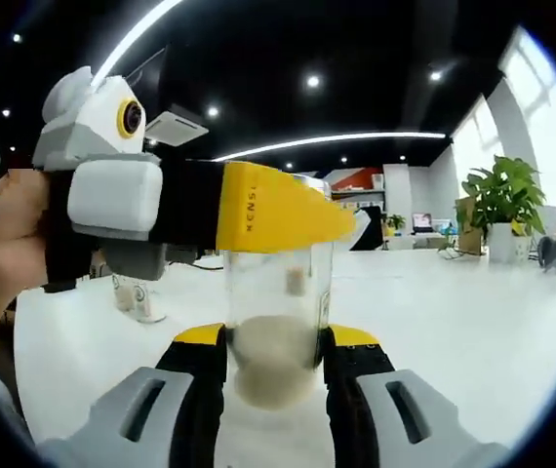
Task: Rotate the seasoning bottle until the label or dispensing opening points toward the visible target arrow and the bottle remains upright within the marked orientation range
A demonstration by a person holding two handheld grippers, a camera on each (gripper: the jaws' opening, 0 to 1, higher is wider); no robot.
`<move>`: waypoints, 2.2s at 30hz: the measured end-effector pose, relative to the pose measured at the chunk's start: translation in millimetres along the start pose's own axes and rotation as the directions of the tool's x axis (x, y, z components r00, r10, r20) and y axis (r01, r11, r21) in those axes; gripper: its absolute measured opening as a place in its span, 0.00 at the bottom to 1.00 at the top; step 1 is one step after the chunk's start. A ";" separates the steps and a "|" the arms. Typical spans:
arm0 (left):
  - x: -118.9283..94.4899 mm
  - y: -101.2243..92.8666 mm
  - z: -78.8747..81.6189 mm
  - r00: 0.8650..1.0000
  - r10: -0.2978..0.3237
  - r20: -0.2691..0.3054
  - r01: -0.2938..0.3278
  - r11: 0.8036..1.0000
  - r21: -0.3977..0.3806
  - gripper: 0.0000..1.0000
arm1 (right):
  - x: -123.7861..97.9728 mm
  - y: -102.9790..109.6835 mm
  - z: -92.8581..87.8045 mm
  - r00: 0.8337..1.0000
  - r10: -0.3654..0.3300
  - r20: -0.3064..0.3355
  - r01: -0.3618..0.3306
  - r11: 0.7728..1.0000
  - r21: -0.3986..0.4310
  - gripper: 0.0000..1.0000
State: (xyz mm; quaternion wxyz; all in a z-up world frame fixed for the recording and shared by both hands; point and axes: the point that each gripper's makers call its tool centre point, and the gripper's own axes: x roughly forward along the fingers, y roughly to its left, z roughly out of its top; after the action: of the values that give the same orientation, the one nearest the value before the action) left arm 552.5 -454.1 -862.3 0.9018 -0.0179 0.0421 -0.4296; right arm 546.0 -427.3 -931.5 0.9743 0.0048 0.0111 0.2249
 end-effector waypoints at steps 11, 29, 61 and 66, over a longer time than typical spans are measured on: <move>-7.3 7.3 -0.1 0.972 0.221 0.081 -0.224 0.974 0.030 0.46 | 3.6 10.0 -2.4 1.000 0.008 -0.007 -0.008 1.000 0.002 0.37; -14.5 17.1 4.0 0.920 0.364 0.143 -0.376 0.924 0.069 0.46 | 4.1 18.3 3.7 1.000 0.030 0.003 -0.030 0.999 -0.026 0.37; -13.9 -17.0 -3.2 0.980 -0.197 -0.022 0.197 0.954 0.228 0.45 | -4.7 23.3 16.8 0.986 0.165 0.028 -0.166 0.985 0.043 0.38; -20.7 -19.9 0.1 0.959 -0.285 -0.011 0.283 0.946 0.158 0.45 | -5.5 29.1 20.4 0.982 0.185 0.034 -0.186 0.982 0.035 0.38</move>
State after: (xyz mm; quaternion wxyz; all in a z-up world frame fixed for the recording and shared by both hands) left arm 524.1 -450.5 -859.5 0.8295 0.0450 -0.0006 -0.5567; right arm 528.8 -403.6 -910.6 0.9489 0.0279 0.0000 0.3143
